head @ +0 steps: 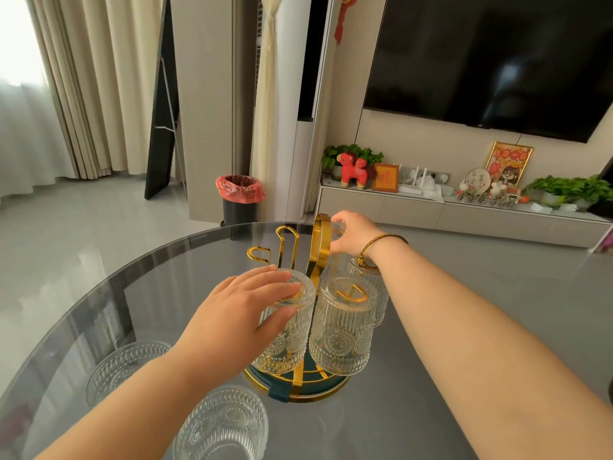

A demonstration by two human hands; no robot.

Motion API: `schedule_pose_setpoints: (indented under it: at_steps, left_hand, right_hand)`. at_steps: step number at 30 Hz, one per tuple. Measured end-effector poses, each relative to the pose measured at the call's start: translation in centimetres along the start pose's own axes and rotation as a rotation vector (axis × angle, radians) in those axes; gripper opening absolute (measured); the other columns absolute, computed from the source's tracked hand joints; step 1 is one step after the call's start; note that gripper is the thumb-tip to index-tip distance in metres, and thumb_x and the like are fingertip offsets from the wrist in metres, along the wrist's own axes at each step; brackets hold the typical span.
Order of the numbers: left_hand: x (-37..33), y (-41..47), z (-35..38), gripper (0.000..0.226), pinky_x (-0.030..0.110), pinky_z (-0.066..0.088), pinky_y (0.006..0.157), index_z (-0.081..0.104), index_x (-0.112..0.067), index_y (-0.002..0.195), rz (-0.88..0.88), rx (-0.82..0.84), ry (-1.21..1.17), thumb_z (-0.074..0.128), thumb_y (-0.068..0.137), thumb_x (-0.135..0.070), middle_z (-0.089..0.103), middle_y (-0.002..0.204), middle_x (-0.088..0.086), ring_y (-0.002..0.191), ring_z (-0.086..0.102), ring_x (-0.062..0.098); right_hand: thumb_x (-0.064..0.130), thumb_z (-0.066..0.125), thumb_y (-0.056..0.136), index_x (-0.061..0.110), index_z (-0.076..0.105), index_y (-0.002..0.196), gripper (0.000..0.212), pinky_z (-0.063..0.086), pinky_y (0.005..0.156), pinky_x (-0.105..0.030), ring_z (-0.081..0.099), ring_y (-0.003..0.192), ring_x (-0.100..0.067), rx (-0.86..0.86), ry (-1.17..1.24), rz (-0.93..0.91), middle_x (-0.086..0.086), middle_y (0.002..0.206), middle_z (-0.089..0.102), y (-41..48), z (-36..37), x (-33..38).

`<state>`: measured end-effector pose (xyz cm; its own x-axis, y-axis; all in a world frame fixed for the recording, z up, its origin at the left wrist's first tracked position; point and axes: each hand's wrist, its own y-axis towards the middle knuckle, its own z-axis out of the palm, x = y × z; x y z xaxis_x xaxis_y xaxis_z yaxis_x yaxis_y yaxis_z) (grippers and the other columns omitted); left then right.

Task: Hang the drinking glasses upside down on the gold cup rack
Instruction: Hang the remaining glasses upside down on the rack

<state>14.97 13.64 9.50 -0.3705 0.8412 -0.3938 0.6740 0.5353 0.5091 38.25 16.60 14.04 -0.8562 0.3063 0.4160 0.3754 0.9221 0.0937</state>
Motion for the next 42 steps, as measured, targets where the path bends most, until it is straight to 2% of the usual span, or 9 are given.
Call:
schedule_pose_setpoints:
  at_steps: [5, 10, 14, 19, 26, 29, 33, 38, 42]
  left_hand:
    - [0.2, 0.1, 0.1, 0.034, 0.026, 0.021, 0.107, 0.049, -0.035, 0.122, -0.010, 0.000, -0.002, 0.049, 0.087, -0.036, 0.046, 0.136, -0.014, 0.119, 0.020, -0.009]
    - [0.1, 0.1, 0.1, 0.035, 0.029, 0.022, 0.110, 0.048, -0.035, 0.123, -0.028, 0.010, 0.008, 0.047, 0.088, -0.037, 0.045, 0.137, -0.014, 0.128, 0.024, -0.003]
    - [0.0, 0.0, 0.1, 0.037, 0.027, 0.016, 0.110, 0.043, -0.037, 0.126, -0.024, 0.026, 0.037, 0.044, 0.089, -0.039, 0.040, 0.140, -0.017, 0.124, 0.014, -0.009]
    - [-0.5, -0.3, 0.0, 0.038, 0.030, 0.013, 0.114, 0.041, -0.035, 0.128, -0.025, 0.039, 0.081, 0.043, 0.091, -0.035, 0.039, 0.142, -0.014, 0.137, 0.022, 0.006]
    - [-1.6, -0.7, -0.7, 0.043, 0.032, 0.008, 0.114, 0.032, -0.033, 0.133, -0.060, 0.108, 0.155, 0.042, 0.092, -0.036, 0.029, 0.148, -0.010, 0.139, 0.016, 0.009]
    - [-2.2, -1.1, -1.4, 0.047, 0.032, 0.006, 0.114, 0.028, -0.031, 0.136, -0.052, 0.130, 0.213, 0.044, 0.092, -0.035, 0.019, 0.152, -0.004, 0.140, 0.014, 0.013]
    - [-2.8, -3.1, -2.9, 0.042, 0.036, 0.014, 0.113, 0.039, -0.023, 0.132, -0.076, -0.007, 0.155, 0.048, 0.091, -0.028, 0.033, 0.147, 0.002, 0.137, 0.025, 0.019]
    - [-1.9, -9.3, -3.9, 0.025, 0.035, 0.029, 0.101, 0.059, -0.010, 0.112, -0.181, -0.142, 0.088, 0.053, 0.089, -0.011, 0.056, 0.128, 0.011, 0.125, 0.045, 0.028]
    - [-0.7, -15.6, -3.4, 0.029, 0.043, 0.041, 0.090, 0.066, -0.003, 0.098, -0.323, -0.146, 0.048, 0.047, 0.079, -0.013, 0.066, 0.110, 0.017, 0.106, 0.059, 0.037]
  right_hand:
    - [0.027, 0.070, 0.070, 0.012, 0.039, 0.129, 0.069, 0.038, 0.097, -0.035, 0.041, 0.124, -0.027, 0.017, -0.007, 0.011, -0.010, 0.137, 0.044, 0.3, 0.0, -0.4]
    - [0.028, 0.070, 0.069, 0.012, 0.037, 0.130, 0.071, 0.039, 0.098, -0.037, 0.040, 0.125, -0.028, 0.024, -0.005, 0.031, -0.011, 0.138, 0.043, 0.3, 0.1, -0.3]
    - [0.031, 0.068, 0.071, 0.011, 0.038, 0.130, 0.069, 0.039, 0.099, -0.040, 0.039, 0.126, -0.030, 0.006, 0.020, 0.044, -0.013, 0.138, 0.041, -0.2, -0.3, -0.4]
    - [0.034, 0.062, 0.076, 0.013, 0.041, 0.127, 0.059, 0.035, 0.101, -0.040, 0.036, 0.127, -0.028, -0.116, 0.050, 0.021, -0.012, 0.137, 0.041, -2.8, -1.6, -0.4]
    - [0.026, 0.058, 0.081, 0.013, 0.044, 0.123, 0.047, 0.033, 0.100, -0.035, 0.036, 0.125, -0.026, -0.275, 0.132, -0.040, -0.011, 0.133, 0.043, -9.4, -3.8, 0.5]
    - [0.025, 0.058, 0.081, 0.014, 0.044, 0.123, 0.046, 0.038, 0.086, -0.028, 0.044, 0.110, -0.019, -0.333, 0.301, -0.053, -0.007, 0.128, 0.046, -13.2, -3.2, 1.3]
    - [0.028, 0.061, 0.077, 0.022, 0.047, 0.119, 0.044, 0.034, 0.066, -0.014, 0.042, 0.097, -0.009, -0.321, 0.398, -0.099, 0.008, 0.111, 0.045, -19.3, 1.1, 1.8]
    - [0.025, 0.064, 0.075, 0.023, 0.046, 0.119, 0.047, 0.034, 0.075, -0.016, 0.042, 0.097, -0.008, -0.162, 0.514, -0.055, 0.004, 0.116, 0.048, -24.1, 8.1, 2.6]
    - [0.030, 0.068, 0.072, 0.023, 0.032, 0.131, 0.069, 0.031, 0.095, -0.020, 0.038, 0.119, -0.011, 0.014, 0.569, 0.045, 0.000, 0.134, 0.041, -25.8, 12.9, 3.3]
